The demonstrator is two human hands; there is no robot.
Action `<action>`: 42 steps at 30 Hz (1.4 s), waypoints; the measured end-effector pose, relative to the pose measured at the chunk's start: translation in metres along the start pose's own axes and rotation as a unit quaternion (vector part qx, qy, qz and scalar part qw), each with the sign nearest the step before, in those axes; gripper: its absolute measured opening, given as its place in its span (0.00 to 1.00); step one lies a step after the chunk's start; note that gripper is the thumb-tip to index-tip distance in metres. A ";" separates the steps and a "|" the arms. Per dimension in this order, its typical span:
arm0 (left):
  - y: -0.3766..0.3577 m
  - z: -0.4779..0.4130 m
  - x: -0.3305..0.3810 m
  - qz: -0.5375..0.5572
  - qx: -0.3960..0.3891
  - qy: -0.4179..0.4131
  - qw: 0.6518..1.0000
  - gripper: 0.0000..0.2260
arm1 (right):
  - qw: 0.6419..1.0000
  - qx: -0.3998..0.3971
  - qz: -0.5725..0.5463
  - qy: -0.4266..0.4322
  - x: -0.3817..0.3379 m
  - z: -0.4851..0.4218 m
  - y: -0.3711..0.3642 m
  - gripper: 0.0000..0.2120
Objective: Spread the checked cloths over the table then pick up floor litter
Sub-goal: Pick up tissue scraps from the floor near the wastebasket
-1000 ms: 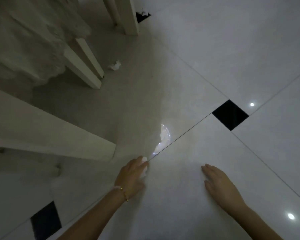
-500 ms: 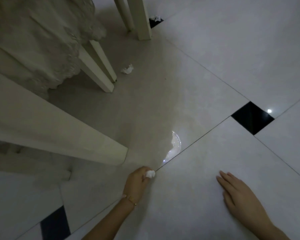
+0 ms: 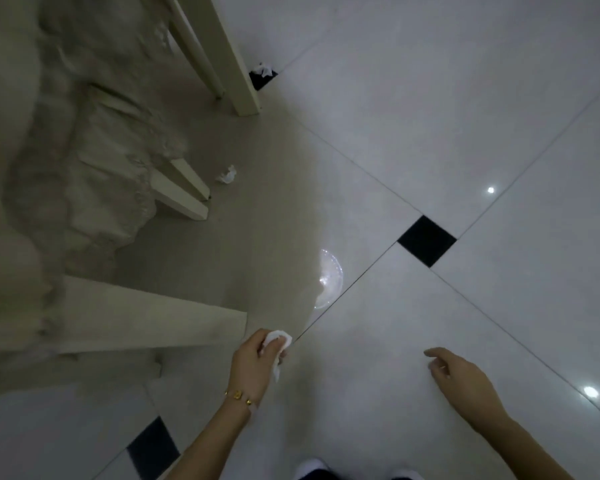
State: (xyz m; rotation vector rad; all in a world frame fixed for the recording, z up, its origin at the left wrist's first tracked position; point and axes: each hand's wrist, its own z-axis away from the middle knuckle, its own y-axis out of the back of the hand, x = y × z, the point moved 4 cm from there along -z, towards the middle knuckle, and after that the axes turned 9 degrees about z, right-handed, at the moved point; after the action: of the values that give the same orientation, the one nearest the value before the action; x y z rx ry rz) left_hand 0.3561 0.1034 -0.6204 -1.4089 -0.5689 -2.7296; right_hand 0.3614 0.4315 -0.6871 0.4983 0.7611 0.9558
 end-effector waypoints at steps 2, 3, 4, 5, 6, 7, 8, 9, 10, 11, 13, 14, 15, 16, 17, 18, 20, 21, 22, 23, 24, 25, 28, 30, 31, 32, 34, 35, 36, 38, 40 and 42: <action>0.001 0.037 0.049 0.010 -0.017 0.007 1.000 0.07 | 0.995 -0.007 -0.083 -0.049 -0.003 0.046 0.044 0.10; 0.001 0.054 0.071 0.015 -0.023 0.000 1.000 0.07 | 0.991 -0.007 -0.114 -0.065 -0.006 0.068 0.060 0.09; 0.003 0.072 0.095 0.010 -0.027 -0.009 1.000 0.08 | 0.987 -0.008 -0.140 -0.077 -0.010 0.090 0.078 0.09; 0.007 0.093 0.124 0.010 -0.028 -0.009 1.000 0.08 | 0.983 -0.007 -0.164 -0.088 -0.013 0.119 0.104 0.09; 0.011 0.115 0.155 0.014 -0.030 -0.001 0.999 0.08 | 0.976 -0.010 -0.191 -0.105 -0.018 0.151 0.129 0.08; 0.016 0.139 0.185 0.019 -0.037 0.002 0.999 0.09 | 0.968 -0.010 -0.219 -0.118 -0.023 0.185 0.152 0.08; 0.020 0.164 0.213 0.018 -0.051 0.010 0.999 0.09 | 0.962 -0.010 -0.239 -0.131 -0.028 0.217 0.176 0.09; 0.024 0.187 0.239 0.019 -0.061 0.022 0.998 0.10 | 0.955 -0.011 -0.262 -0.142 -0.031 0.247 0.197 0.09; 0.028 0.208 0.265 0.021 -0.069 0.037 0.997 0.12 | 0.948 -0.014 -0.281 -0.151 -0.035 0.273 0.217 0.09; 0.031 0.228 0.290 0.024 -0.076 0.047 0.996 0.14 | 0.942 -0.016 -0.296 -0.158 -0.039 0.298 0.236 0.09; 0.038 0.260 0.331 0.036 -0.079 0.058 0.995 0.14 | 0.935 -0.021 -0.311 -0.166 -0.043 0.342 0.265 0.09; 0.040 0.273 0.348 0.044 -0.078 0.060 0.994 0.14 | 0.933 -0.023 -0.318 -0.167 -0.044 0.362 0.277 0.09; 0.043 0.284 0.363 0.051 -0.078 0.059 0.994 0.14 | 0.931 -0.023 -0.322 -0.170 -0.043 0.379 0.286 0.09; 0.044 0.293 0.376 0.054 -0.081 0.056 0.994 0.13 | 0.929 -0.022 -0.326 -0.176 -0.041 0.394 0.293 0.09; 0.046 0.301 0.386 0.057 -0.084 0.052 0.993 0.13 | 0.926 -0.021 -0.329 -0.184 -0.037 0.407 0.298 0.09; 0.048 0.307 0.394 0.062 -0.082 0.050 0.993 0.13 | 0.924 -0.026 -0.328 -0.197 -0.030 0.419 0.300 0.10; 0.050 0.314 0.406 0.083 -0.070 0.046 0.993 0.12 | 0.917 -0.045 -0.321 -0.233 -0.015 0.434 0.300 0.10; 0.050 0.315 0.411 0.094 -0.065 0.044 0.992 0.10 | 0.912 -0.054 -0.318 -0.252 -0.007 0.439 0.300 0.10; 0.050 0.314 0.415 0.102 -0.062 0.043 0.992 0.08 | 0.909 -0.062 -0.314 -0.269 0.001 0.442 0.301 0.09; 0.049 0.310 0.421 0.111 -0.061 0.044 0.991 0.08 | 0.905 -0.067 -0.310 -0.285 0.006 0.441 0.306 0.09; 0.046 0.305 0.427 0.117 -0.065 0.046 0.990 0.08 | 0.900 -0.069 -0.308 -0.300 0.012 0.436 0.313 0.09; 0.043 0.298 0.434 0.122 -0.069 0.048 0.989 0.09 | 0.897 -0.069 -0.306 -0.312 0.017 0.428 0.322 0.09; 0.027 0.265 0.455 0.133 -0.070 0.057 0.987 0.15 | 0.899 -0.068 -0.289 -0.320 0.019 0.378 0.361 0.09; 0.013 0.236 0.473 0.148 -0.063 0.066 0.985 0.16 | 0.912 -0.067 -0.268 -0.305 0.007 0.329 0.394 0.09; 0.006 0.221 0.482 0.152 -0.058 0.073 0.984 0.16 | 0.919 -0.069 -0.254 -0.293 -0.004 0.303 0.413 0.08; 0.000 0.206 0.492 0.158 -0.051 0.081 0.983 0.15 | 0.926 -0.073 -0.241 -0.280 -0.018 0.277 0.433 0.08; -0.009 0.176 0.514 0.178 -0.030 0.099 0.979 0.13 | 0.945 -0.086 -0.212 -0.236 -0.054 0.219 0.475 0.08; -0.013 0.163 0.525 0.189 -0.019 0.104 0.976 0.12 | 0.954 -0.092 -0.198 -0.205 -0.075 0.190 0.496 0.08; -0.016 0.151 0.536 0.200 -0.008 0.106 0.974 0.12 | 0.962 -0.097 -0.187 -0.171 -0.099 0.160 0.517 0.09; -0.020 0.130 0.557 0.223 0.017 0.104 0.969 0.11 | 0.975 -0.103 -0.170 -0.103 -0.148 0.100 0.557 0.09; -0.021 0.114 0.573 0.243 0.051 0.107 0.963 0.11 | 0.980 -0.105 -0.160 -0.046 -0.196 0.049 0.594 0.10; -0.022 0.101 0.584 0.271 0.092 0.104 0.953 0.09 | 0.982 -0.104 -0.158 -0.003 -0.241 0.007 0.623 0.11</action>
State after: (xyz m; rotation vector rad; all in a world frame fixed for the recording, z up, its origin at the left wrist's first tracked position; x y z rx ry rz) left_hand 0.0854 0.2437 -0.1121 -1.0264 -0.3456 -2.2766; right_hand -0.0544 0.5336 -0.1742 0.1897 0.6998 0.7266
